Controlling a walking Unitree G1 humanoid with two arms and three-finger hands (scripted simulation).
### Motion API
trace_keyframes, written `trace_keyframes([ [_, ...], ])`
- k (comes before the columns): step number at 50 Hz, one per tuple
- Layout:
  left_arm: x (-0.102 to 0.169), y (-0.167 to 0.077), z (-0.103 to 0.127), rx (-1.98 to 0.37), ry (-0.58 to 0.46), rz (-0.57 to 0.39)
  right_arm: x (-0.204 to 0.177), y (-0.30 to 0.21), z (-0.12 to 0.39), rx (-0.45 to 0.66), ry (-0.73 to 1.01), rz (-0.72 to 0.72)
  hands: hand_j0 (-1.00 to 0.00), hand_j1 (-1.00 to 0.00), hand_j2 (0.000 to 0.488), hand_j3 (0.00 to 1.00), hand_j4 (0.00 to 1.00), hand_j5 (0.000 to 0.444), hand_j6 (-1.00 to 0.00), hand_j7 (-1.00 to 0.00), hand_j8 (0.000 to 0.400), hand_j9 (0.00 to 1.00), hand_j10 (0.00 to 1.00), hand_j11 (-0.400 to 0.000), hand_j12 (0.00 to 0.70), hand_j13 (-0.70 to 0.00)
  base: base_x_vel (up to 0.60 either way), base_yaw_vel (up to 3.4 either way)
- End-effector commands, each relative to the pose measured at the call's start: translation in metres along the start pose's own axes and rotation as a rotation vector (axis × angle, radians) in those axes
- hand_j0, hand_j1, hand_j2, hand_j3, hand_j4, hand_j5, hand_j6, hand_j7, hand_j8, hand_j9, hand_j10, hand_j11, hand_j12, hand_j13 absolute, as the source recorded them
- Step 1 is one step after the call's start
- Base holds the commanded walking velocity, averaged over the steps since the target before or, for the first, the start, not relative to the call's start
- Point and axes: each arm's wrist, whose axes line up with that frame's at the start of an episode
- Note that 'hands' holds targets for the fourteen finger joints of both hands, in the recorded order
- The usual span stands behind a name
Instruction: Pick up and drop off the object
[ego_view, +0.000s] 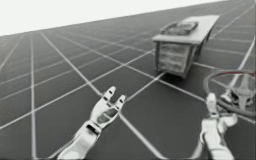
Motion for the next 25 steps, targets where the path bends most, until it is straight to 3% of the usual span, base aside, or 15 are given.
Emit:
trace_keyframes([
  [1,-0.0036,0.0056,0.0020,-0.023,-0.015,-0.002,-0.0054,0.0165,0.0063,-0.003,-0.031,0.060,0.00,0.00,0.000,1.00,1.00,0.000,0.00,0.00,0.000,1.00,1.00,-0.400,0.000,-0.700,0.55,0.09],
  [25,-0.0036,0.0056,0.0020,-0.023,-0.015,-0.002,-0.0054,0.0165,0.0063,-0.003,-0.031,0.060,0.00,0.00,0.000,1.00,1.00,0.000,0.00,0.00,0.000,1.00,1.00,-0.400,0.000,-0.700,0.57,0.06],
])
